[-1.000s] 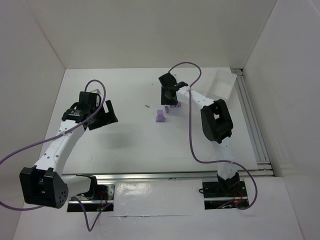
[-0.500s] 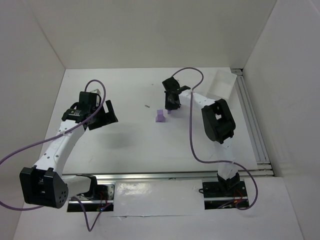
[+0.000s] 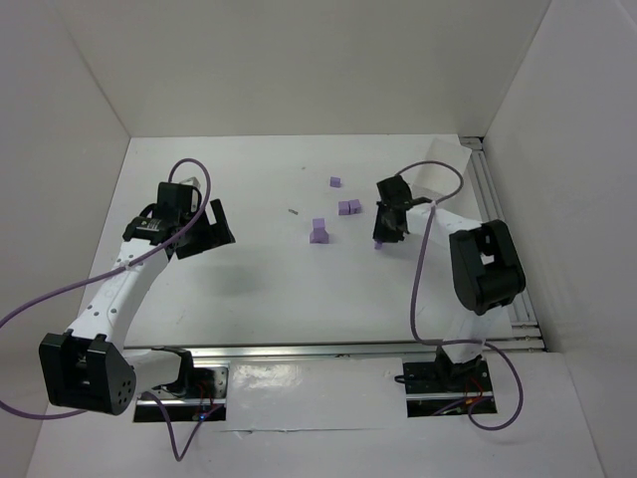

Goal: Build the wood block tower

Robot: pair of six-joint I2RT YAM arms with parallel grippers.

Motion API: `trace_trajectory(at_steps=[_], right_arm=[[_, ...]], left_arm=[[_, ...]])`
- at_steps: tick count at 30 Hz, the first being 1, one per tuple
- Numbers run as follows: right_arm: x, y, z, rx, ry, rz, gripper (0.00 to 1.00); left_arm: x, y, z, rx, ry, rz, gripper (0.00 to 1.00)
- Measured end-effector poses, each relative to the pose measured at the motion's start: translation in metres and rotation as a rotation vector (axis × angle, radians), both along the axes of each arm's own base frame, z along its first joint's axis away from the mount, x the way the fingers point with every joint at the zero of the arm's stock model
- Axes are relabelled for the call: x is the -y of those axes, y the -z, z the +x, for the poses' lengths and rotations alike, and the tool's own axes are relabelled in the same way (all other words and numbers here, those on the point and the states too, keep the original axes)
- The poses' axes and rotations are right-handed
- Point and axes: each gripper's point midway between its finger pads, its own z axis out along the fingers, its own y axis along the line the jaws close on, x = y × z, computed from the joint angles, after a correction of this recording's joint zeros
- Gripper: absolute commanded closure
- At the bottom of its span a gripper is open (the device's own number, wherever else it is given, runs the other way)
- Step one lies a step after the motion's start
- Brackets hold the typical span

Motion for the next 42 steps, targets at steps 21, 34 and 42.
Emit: trace_trajectory(at_steps=[21, 34, 42], right_arm=[[0.049, 0.012, -0.015, 0.091, 0.098, 0.156, 0.49], [0.060, 0.009, -0.017, 0.081, 0.128, 0.056, 0.29], [0.059, 0.016, -0.038, 0.010, 0.094, -0.078, 0.41]], left_arm=[[0.002, 0.000, 0.000, 0.001, 0.005, -0.007, 0.02], [0.004, -0.001, 0.000, 0.001, 0.014, -0.018, 0.03], [0.005, -0.001, 0.001, 0.006, 0.016, -0.021, 0.03]])
